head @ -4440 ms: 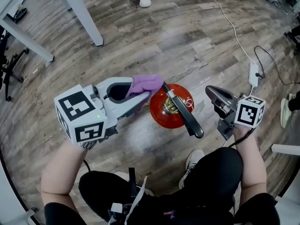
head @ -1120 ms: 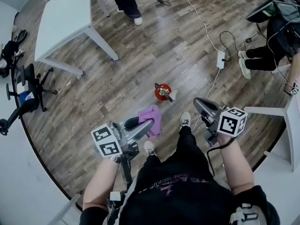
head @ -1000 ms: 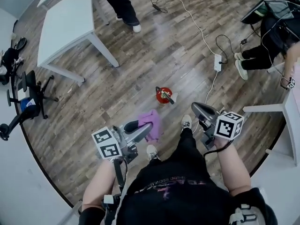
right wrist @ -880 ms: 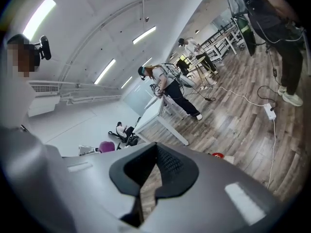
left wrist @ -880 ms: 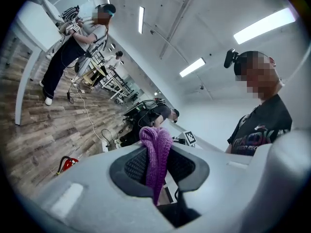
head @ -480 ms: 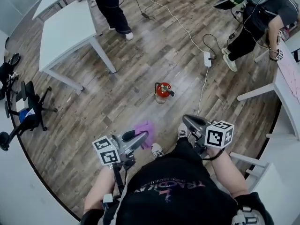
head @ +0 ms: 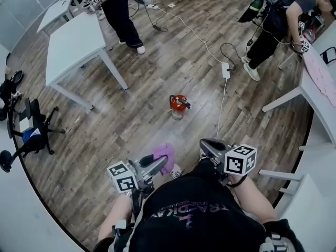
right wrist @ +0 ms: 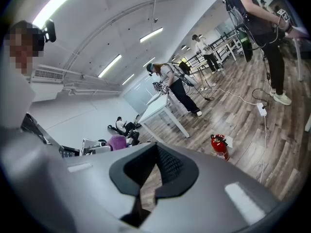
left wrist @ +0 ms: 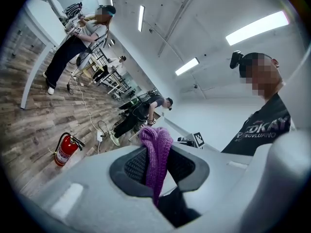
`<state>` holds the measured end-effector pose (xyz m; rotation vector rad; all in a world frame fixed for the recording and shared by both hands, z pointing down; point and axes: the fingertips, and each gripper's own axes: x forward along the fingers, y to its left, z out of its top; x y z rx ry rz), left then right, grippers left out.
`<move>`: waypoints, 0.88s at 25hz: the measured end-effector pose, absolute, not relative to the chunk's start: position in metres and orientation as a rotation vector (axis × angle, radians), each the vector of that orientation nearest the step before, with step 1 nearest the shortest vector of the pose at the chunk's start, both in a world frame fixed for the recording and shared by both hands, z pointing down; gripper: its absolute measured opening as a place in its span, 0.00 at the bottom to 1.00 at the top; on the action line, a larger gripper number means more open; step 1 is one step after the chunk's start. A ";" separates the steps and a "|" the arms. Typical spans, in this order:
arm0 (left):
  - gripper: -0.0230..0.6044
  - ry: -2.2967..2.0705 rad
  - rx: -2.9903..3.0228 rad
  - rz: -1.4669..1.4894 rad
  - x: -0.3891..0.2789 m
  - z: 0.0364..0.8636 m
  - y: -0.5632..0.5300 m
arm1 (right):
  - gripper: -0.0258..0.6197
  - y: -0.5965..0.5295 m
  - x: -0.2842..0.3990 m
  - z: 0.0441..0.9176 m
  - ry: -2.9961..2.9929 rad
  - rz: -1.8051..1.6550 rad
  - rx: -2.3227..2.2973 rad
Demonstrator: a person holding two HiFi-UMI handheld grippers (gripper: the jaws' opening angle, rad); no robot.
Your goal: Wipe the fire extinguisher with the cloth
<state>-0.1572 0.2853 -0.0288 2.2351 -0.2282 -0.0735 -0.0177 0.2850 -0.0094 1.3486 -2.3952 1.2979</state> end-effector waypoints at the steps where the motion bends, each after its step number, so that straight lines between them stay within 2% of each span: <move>1: 0.15 -0.236 2.242 -0.067 -0.156 -0.028 0.289 | 0.05 0.291 -0.018 -0.010 -2.397 1.271 1.347; 12: 0.15 -0.205 2.257 -0.042 -0.123 -0.030 0.322 | 0.04 0.350 -0.013 -0.014 -2.412 1.144 1.317; 22: 0.15 -0.207 2.266 -0.008 -0.116 -0.038 0.334 | 0.04 0.358 -0.007 -0.023 -2.444 1.145 1.326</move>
